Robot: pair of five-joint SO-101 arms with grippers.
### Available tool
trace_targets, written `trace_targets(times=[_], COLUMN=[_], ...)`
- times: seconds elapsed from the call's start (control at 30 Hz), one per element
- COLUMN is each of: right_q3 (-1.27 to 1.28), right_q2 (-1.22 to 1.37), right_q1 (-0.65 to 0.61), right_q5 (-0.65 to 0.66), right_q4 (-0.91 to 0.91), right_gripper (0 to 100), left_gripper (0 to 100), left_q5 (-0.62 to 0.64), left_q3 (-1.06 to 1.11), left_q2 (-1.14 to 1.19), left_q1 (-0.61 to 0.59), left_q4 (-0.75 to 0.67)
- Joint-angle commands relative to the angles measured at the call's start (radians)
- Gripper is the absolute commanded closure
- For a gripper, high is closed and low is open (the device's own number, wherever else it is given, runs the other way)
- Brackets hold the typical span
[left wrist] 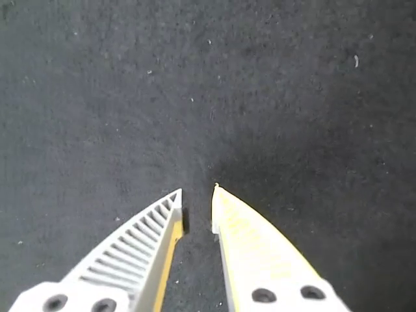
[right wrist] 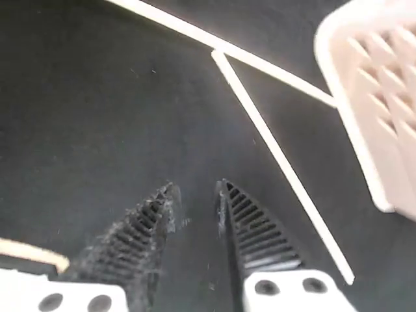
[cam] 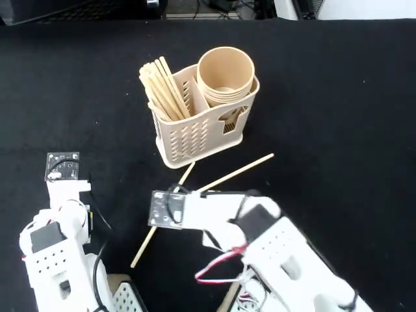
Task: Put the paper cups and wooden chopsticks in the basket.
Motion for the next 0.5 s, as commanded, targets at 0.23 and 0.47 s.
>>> trace_targets(times=[0.23, 0.47], right_q3=[-0.096, -0.265], right_q2=[0.369, 0.595], right_q1=[-0.015, -0.012], right_q5=[0.035, 0.04], right_q4=[-0.302, -0.305], right_gripper=[88.1, 87.6], left_gripper=[91, 91], left_q5=[0.069, 0.068], left_q3=[0.018, 0.021], left_q2=[-0.011, -0.011], left_q1=[-0.001, -0.001], left_q4=[-0.048, -0.048])
